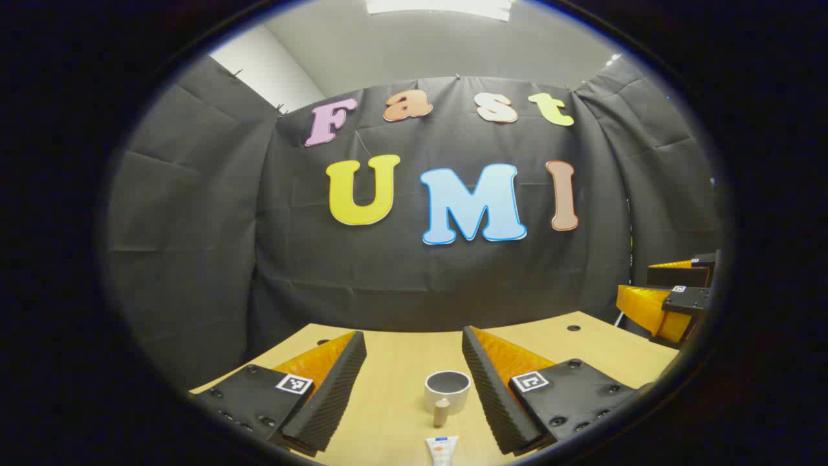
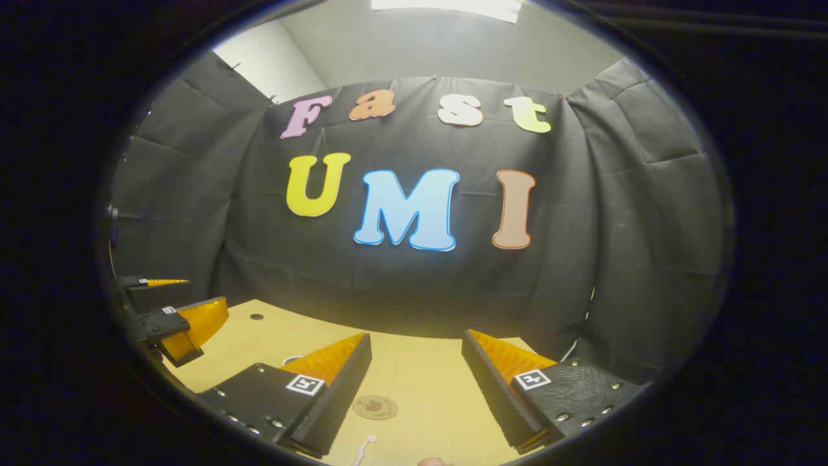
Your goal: Put the toothbrush and toothpaste on the desktop into the cup, then pick up the cup and place it on the coaster on the desktop.
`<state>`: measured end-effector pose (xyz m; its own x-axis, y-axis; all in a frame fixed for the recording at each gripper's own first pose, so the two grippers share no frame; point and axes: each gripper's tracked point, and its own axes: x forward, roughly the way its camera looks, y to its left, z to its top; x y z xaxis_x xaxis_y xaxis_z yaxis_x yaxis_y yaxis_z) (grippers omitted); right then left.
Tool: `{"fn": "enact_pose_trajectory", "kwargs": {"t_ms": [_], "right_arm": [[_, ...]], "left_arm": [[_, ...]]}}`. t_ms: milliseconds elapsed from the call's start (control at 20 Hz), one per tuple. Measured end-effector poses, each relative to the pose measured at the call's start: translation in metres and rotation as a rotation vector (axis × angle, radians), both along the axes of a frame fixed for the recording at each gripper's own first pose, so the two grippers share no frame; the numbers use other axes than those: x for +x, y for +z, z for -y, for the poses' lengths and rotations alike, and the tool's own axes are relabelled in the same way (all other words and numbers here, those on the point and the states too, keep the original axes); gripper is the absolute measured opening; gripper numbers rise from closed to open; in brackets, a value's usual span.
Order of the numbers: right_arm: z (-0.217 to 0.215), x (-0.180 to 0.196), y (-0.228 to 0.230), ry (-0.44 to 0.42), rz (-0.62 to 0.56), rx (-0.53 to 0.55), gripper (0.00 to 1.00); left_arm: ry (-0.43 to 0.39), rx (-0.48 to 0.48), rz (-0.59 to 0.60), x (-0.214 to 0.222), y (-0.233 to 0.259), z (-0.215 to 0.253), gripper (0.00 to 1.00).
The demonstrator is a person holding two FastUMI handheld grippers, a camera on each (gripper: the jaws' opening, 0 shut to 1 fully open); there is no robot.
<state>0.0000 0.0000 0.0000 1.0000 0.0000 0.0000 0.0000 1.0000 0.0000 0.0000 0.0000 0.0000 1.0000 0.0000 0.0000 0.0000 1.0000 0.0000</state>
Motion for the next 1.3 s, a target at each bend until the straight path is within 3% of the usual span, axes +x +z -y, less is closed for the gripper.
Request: {"fn": "enact_pose_trajectory", "kwargs": {"t_ms": [150,800,1150,1300], "right_arm": [[-0.006,0.001,-0.003,0.010,-0.015,0.008,0.91],[-0.012,-0.007,-0.007,0.019,-0.055,0.027,0.91],[-0.025,-0.006,-0.049,0.066,-0.234,0.035,0.91],[-0.029,-0.007,-0.074,0.079,-0.331,0.048,0.91]], "left_arm": [[-0.013,0.009,0.006,-0.001,0.001,0.001,0.97],[-0.065,0.010,-0.010,-0.002,0.002,0.015,0.95],[-0.126,-0.037,-0.159,0.002,-0.043,0.033,0.98],[-0.148,-0.047,-0.235,0.000,-0.064,0.043,0.94]]}}
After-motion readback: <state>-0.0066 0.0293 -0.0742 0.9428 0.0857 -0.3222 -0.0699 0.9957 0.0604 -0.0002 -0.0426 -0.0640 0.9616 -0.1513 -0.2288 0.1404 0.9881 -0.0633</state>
